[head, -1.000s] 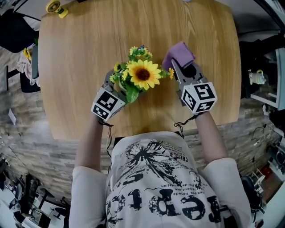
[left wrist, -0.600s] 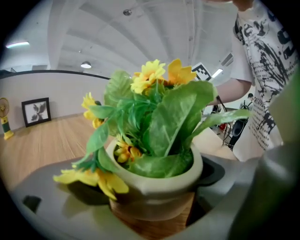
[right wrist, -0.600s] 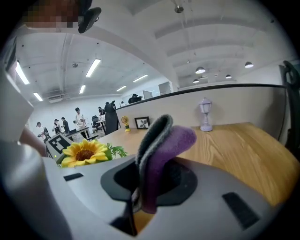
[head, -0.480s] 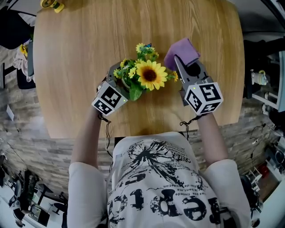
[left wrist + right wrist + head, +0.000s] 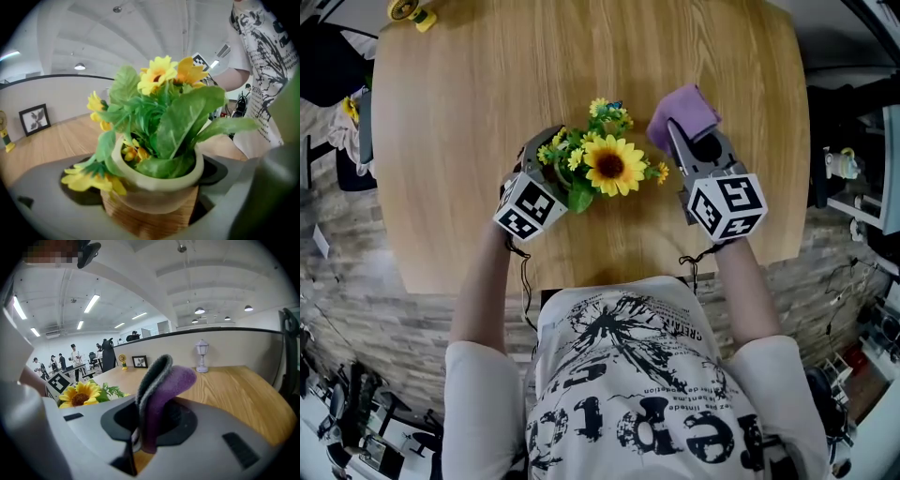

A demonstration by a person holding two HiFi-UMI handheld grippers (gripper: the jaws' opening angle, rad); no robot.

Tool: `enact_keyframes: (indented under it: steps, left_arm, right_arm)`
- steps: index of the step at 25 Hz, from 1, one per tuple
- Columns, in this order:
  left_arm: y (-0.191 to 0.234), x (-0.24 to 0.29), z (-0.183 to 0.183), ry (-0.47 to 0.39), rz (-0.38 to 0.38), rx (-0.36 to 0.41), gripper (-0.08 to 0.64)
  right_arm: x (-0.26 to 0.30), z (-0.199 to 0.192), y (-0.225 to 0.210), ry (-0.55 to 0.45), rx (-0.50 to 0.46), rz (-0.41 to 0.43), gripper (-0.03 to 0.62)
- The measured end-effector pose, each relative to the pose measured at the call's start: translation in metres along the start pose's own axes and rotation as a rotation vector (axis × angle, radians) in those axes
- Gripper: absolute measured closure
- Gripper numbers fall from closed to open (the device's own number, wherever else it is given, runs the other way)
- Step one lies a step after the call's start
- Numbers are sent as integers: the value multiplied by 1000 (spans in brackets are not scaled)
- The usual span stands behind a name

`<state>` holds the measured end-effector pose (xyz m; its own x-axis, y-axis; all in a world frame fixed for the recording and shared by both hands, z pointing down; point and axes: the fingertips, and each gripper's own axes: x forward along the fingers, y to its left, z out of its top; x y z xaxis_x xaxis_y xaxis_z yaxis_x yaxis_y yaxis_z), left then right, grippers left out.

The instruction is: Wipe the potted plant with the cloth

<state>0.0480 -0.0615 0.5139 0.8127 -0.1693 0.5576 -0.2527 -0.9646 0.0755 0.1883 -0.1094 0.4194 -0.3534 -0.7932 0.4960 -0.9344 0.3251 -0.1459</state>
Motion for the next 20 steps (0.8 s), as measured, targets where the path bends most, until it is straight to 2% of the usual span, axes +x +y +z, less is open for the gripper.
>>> enact_keyframes:
  steps: [4,10,15,17,19,20]
  left_arm:
    - [3,-18,19,-56,38,-22,-26]
    - [3,-68,77,-207,137,-11,-21]
    - [14,-111,114,-291,252,-16,173]
    - [17,-130,127,-321,322,-11,254]
    - [19,-148,136,-339,403,6,378]
    - [19,-157,139,-346,430,9,403]
  right_arm:
    - [-3,11,8,-20,-25,-1,515]
    - [-16,32,28,-67,-127,-29,515]
    - [-33,50,40,-111,-180,-56,515]
    - [-42,57,45,-130,-198,-64,515]
    - [-52,63,51,-151,-215,-71,515]
    - [-56,66,55,-159,-224,-74,515]
